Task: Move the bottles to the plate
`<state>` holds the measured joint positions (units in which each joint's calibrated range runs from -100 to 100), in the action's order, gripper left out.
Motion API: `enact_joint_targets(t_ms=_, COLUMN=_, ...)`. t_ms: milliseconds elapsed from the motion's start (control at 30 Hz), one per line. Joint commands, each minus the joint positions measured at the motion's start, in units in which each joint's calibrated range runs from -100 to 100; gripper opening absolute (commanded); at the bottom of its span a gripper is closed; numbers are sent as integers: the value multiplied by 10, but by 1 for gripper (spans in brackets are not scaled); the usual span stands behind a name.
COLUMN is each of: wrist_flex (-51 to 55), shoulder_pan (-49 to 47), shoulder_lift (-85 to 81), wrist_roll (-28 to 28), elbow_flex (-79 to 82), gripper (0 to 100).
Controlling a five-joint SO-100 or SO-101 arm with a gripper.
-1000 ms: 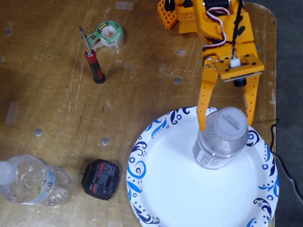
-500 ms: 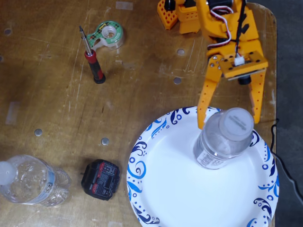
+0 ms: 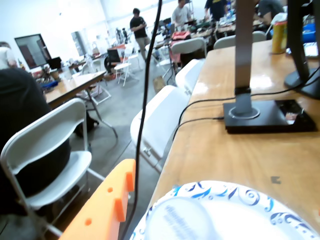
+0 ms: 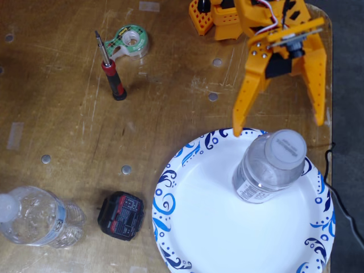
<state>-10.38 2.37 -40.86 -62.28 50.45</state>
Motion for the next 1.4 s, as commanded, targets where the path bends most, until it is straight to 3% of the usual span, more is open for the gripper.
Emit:
enact_joint_targets(t_ms=0, wrist_flex=-1, shoulder_pan=62, shoulder_lift=-66, wrist_roll=3, elbow_flex=-18, gripper=38)
enact_joint_targets(t_ms=167, wrist_flex=17, shoulder_pan=168, shoulder_lift=-142, wrist_roll=5, elbow_flex=41, gripper=37)
enact_joint_targets(t_ms=267, wrist_flex=18, shoulder_pan=204, shoulder_lift=-168, wrist_roll=40, elbow_flex=70, gripper=37)
enact_joint_targets(t_ms=467, wrist_flex=18, shoulder_pan=270, shoulder_lift=-137, wrist_roll=60, elbow_flex=71, gripper=38)
enact_joint_targets(t_ms=667, wrist_flex=19, shoulder_pan=327, shoulder_lift=3, wrist_roll=57, elbow_flex=-64, gripper=38)
enact_joint_targets(t_ms=1367, wrist_flex=18, shoulder_pan=392, shoulder_lift=470, wrist_roll=58, elbow_flex=-510, gripper=38)
